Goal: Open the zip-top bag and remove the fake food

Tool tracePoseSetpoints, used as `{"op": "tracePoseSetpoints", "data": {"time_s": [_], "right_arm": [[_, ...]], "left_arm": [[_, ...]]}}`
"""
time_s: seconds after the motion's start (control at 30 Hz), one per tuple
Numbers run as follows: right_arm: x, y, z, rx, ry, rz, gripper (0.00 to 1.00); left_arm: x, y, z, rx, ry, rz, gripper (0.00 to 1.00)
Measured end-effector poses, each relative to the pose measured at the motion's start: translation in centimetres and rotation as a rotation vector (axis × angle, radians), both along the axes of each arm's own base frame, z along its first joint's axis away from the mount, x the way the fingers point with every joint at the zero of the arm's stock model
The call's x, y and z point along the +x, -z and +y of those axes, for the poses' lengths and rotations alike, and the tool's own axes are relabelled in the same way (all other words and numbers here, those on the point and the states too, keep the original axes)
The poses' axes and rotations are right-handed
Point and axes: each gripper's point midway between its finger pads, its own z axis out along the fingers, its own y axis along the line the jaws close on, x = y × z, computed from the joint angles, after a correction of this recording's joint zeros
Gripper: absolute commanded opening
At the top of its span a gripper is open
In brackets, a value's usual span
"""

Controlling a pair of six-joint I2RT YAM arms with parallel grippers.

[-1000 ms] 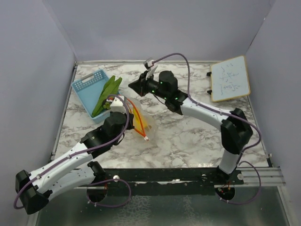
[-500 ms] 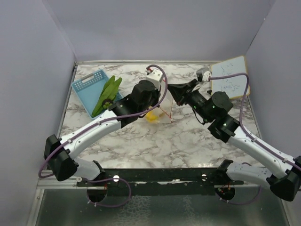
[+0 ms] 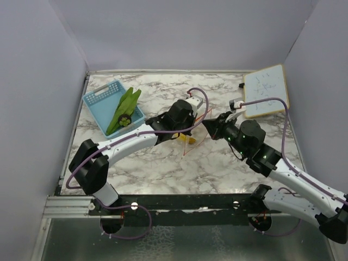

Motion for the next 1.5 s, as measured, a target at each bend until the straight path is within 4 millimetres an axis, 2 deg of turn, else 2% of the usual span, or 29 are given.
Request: {"op": "tracePoseSetpoints", "data": {"time_s": [0.2,0.33,0.37,0.47,0.53,0.73,0.83,1.0,1.17,1.37,1.5], "right_arm": [[-0.1,4.7,0.1,0.004,0.03,0.136,0.02],[-0.1,9.4,0.3,-0.031,0.044,0.236,0.02],[-0.1,11.3,0.3,-0.047,0.052,0.272,0.02],[-0.2,15.0,-0.1,-0.101,0.078,0.345,0.02],[-0.2,16.5,-0.3,-0.12,0.098,0.381,0.02],[0.9,19.1,-1.6,-0.121,0.184,0.475,0.02],[1.4,19.3,-1.9,-0.101,0.195,0.476,0.09],[1.8,19.0,-0.4,-0.067,0.134,0.454,0.21],[2.1,19.8,1.2,-0.073,0.066,0.459,0.29],[3.0,21.9,2.9,-0.118,0.014,0.475,0.57],[3.3,22.3,3.3,-0.131,-0.015,0.45,0.77]], "left_arm": [[-0.3,-0.4,-1.3,-0.065,0.019,0.022,0.0],[-0.4,-0.5,-2.1,-0.106,0.028,0.04,0.0],[-0.4,-0.4,-2.3,-0.112,0.029,0.045,0.0],[-0.4,0.1,-2.6,-0.117,0.027,0.063,0.0],[-0.4,0.5,-2.6,-0.114,0.026,0.075,0.0],[-0.7,0.6,-3.0,-0.129,0.026,0.091,0.0],[-0.8,0.6,-3.1,-0.134,0.027,0.094,0.0],[-1.0,0.9,-3.0,-0.127,0.026,0.098,0.0],[-1.5,1.9,-1.9,-0.101,0.01,0.107,0.0],[-1.8,2.2,-1.2,-0.086,-0.003,0.108,0.0],[-1.4,2.2,-0.5,-0.072,-0.028,0.094,0.0]]}}
